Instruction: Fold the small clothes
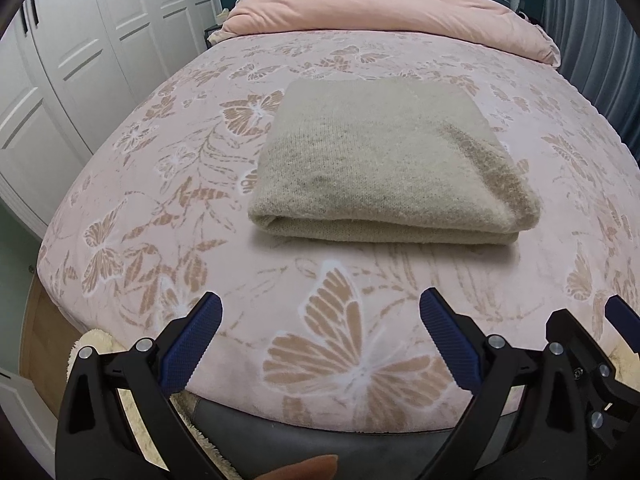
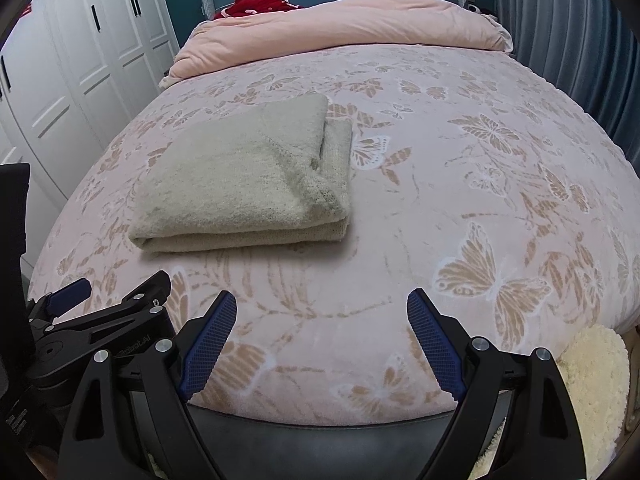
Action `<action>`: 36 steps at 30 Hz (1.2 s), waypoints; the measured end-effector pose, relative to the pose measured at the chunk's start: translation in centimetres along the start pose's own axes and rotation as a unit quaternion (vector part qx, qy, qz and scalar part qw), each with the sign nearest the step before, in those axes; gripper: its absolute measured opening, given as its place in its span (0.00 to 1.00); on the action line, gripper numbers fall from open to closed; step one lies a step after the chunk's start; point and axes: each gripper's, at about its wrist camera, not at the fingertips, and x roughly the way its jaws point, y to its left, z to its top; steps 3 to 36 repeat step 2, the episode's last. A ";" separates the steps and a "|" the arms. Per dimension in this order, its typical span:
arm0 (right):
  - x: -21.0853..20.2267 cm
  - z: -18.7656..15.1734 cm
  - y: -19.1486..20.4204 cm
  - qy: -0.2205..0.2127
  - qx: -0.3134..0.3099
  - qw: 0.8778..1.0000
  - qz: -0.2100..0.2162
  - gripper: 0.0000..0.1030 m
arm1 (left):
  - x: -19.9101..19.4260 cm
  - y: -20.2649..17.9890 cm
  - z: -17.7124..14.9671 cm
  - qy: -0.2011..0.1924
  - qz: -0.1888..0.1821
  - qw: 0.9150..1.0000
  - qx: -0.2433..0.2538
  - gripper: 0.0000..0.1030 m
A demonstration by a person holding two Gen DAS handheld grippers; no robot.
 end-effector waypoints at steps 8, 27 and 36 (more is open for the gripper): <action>0.0 -0.1 0.1 0.001 0.000 1.000 -0.001 0.84 | 0.1 0.0 -0.1 0.005 0.001 1.000 -0.001 0.94; 0.0 -0.1 0.1 0.001 0.000 1.000 -0.001 0.84 | 0.1 0.0 -0.1 0.005 0.001 1.000 -0.001 0.94; 0.0 -0.1 0.1 0.001 0.000 1.000 -0.001 0.84 | 0.1 0.0 -0.1 0.005 0.001 1.000 -0.001 0.94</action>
